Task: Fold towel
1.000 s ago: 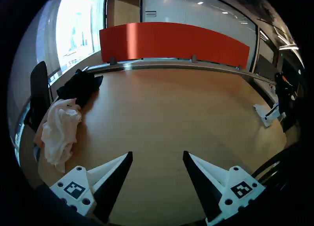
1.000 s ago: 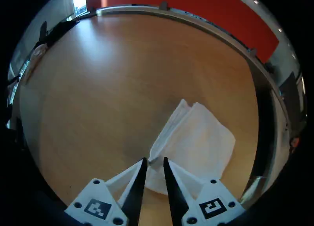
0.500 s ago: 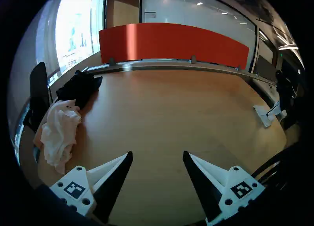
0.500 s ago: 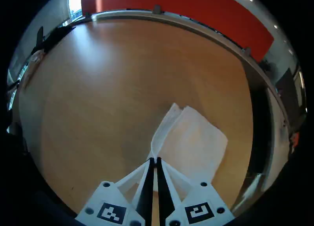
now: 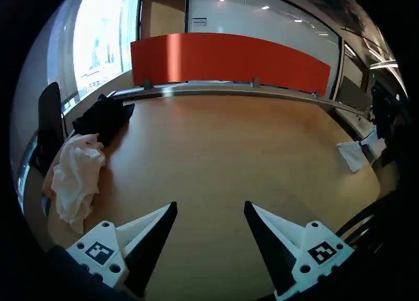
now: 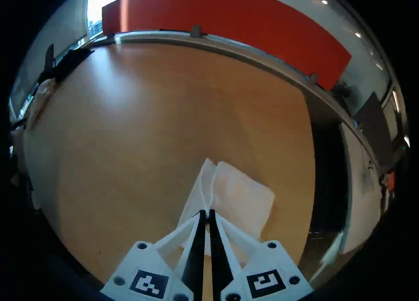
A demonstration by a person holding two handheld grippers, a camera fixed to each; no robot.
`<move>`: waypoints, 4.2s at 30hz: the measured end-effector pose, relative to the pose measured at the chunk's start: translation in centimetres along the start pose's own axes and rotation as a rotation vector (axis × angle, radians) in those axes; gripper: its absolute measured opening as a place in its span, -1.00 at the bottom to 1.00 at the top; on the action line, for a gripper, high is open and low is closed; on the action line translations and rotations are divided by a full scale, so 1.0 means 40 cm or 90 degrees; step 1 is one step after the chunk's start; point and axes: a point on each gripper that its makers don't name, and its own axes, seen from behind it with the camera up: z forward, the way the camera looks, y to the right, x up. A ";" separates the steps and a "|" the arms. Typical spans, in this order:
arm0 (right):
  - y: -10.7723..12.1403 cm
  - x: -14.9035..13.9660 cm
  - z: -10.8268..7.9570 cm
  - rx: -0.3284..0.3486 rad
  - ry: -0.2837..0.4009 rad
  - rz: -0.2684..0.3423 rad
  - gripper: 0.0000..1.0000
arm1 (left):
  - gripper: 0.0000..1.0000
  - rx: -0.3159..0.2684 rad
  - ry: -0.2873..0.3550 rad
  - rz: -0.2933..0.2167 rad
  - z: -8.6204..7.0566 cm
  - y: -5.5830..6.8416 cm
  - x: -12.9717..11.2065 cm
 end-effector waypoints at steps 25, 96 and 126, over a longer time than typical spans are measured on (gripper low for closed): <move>-0.052 -0.074 0.023 0.018 -0.024 0.001 -0.89 | 0.90 0.008 -0.001 0.006 -0.018 -0.013 -0.005; 0.017 -0.151 0.064 0.013 -0.039 0.121 1.00 | 0.90 0.015 -0.010 0.015 -0.008 -0.002 0.002; -0.001 -0.166 0.088 0.015 -0.022 0.127 1.00 | 0.90 0.028 -0.013 0.014 -0.006 -0.017 0.011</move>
